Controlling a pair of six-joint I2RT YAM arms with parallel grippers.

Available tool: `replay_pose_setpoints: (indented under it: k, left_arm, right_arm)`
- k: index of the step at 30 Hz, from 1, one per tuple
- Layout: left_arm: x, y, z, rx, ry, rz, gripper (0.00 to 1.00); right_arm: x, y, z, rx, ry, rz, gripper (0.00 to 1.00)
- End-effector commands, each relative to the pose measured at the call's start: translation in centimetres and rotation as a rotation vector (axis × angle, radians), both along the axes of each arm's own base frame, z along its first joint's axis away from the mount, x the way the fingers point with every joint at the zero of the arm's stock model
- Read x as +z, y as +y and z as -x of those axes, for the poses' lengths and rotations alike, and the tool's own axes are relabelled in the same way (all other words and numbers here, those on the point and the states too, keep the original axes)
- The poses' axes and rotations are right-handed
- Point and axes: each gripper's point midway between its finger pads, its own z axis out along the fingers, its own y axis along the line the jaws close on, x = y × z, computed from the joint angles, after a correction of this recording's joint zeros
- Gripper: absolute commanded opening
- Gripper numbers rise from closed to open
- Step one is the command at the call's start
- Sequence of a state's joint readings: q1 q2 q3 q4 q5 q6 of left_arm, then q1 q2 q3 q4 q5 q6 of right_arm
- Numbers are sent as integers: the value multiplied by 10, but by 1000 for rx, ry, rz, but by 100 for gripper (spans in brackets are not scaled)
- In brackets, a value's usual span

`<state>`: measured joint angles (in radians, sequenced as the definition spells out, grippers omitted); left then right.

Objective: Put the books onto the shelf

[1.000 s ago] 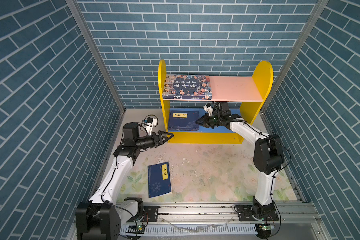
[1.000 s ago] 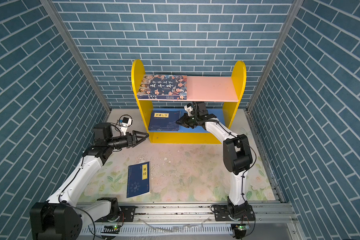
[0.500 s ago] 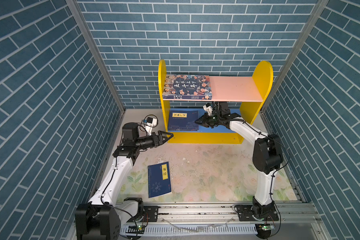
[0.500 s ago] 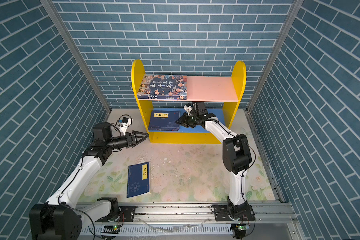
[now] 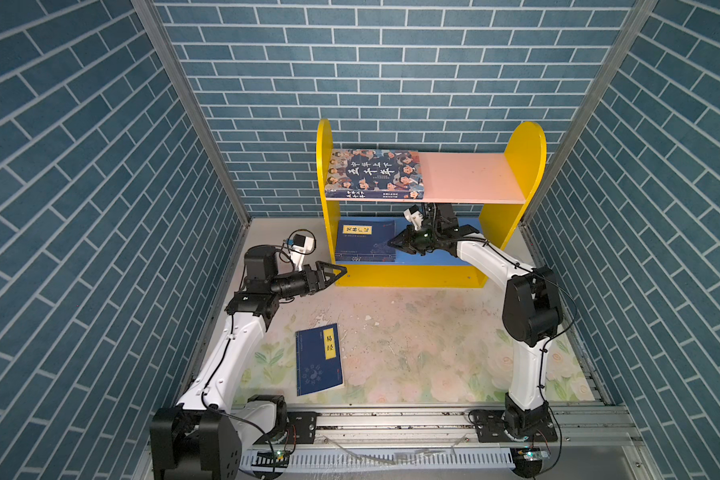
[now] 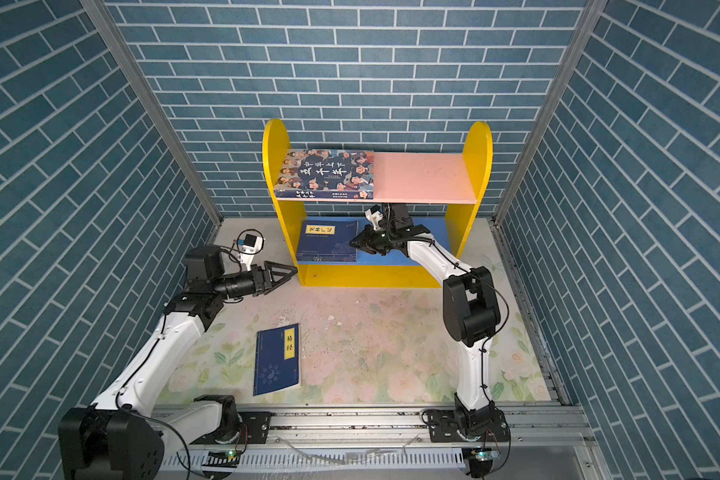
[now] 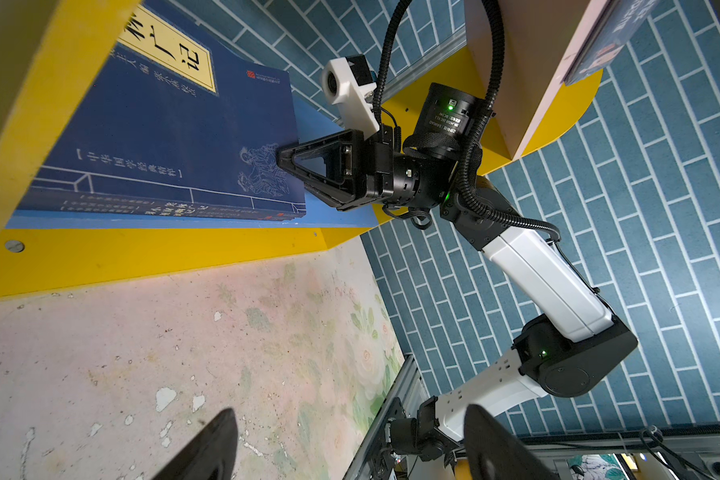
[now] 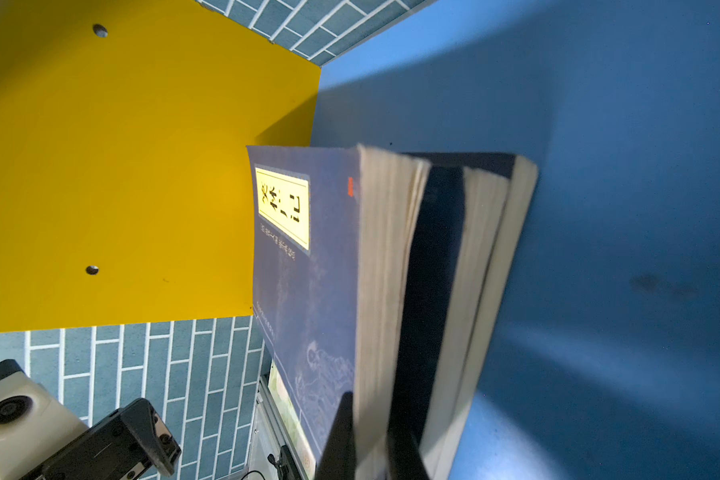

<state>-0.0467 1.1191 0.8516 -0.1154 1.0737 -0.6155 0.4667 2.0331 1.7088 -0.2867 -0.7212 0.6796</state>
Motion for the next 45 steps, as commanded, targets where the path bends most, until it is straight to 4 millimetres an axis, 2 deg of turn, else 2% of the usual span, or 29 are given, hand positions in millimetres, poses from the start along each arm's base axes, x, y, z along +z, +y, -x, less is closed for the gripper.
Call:
replay_pose_setpoints:
  k: [1,6,12,37,45]
  left_arm:
    - [0,2,4,-2,-22,-1,86]
    - [1,2,4,-2,-25,-1,86]
    - [1,2,4,-2,-25,0,86]
    - [1,2,4,2,-24,1,87]
    - [-6,7,0,41,-19,-44,87]
  right_arm:
    - [-2,4,-3,24,-55,38,2]
    - [-4,1,-2,14,-65,65,28]
    - [0,-4,-4,-8,-88,91,41]
    - [33,-27,-8,-106,-212,161,46]
    - [54,-33,5,-121,-269,100,46]
